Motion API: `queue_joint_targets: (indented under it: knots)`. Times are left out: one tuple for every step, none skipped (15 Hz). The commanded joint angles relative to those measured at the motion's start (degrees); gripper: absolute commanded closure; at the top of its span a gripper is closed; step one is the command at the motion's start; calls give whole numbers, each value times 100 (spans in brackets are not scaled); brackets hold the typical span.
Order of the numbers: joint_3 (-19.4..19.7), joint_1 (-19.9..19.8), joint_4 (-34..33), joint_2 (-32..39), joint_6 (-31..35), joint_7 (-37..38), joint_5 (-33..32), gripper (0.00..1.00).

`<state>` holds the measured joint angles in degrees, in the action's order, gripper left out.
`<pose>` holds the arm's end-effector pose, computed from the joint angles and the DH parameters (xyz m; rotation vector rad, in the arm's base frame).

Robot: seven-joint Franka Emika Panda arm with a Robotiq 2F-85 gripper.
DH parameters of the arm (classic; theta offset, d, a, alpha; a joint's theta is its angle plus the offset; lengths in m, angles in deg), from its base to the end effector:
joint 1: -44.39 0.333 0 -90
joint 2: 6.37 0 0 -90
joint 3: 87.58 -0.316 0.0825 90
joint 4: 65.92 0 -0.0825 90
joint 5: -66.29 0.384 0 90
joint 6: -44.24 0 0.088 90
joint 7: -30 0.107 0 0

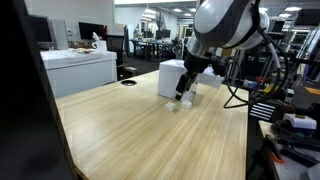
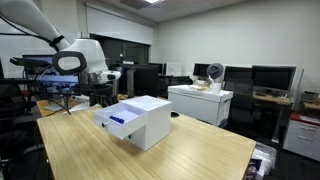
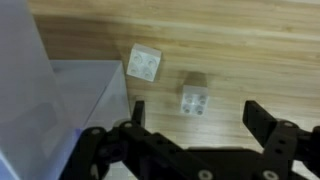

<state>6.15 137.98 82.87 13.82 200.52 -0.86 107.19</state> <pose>0.4466 -0.0462 0.2867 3.0483 -0.0956 0.3696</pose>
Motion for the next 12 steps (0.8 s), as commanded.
queue_joint_targets:
  knots:
    - [-608, -859, -100, -330, 29, -79, -105, 0]
    - [-797, -1064, -131, -346, 32, -86, -71, 0]
    - [-964, -1223, -153, -344, 61, -101, -43, 0]
    - [-1143, -1375, -186, -325, 76, -104, -15, 0]
    - [-1325, -1524, -218, -302, 106, -118, 17, 0]
    - [-1501, -1666, -258, -283, 106, -145, 36, 0]
    - [-1676, -1813, -303, -263, 95, -168, 56, 0]
    - [-1863, -1961, -358, -244, 77, -187, 80, 0]
    - [-2407, -2556, -302, -865, 483, 552, -1010, 0]
    - [-2721, -2874, -334, -875, 557, 681, -1296, 0]
    - [-3159, -3336, -362, -907, 656, 986, -1719, 0]
    - [-3549, -3775, -391, -953, 701, 1250, -2098, 0]
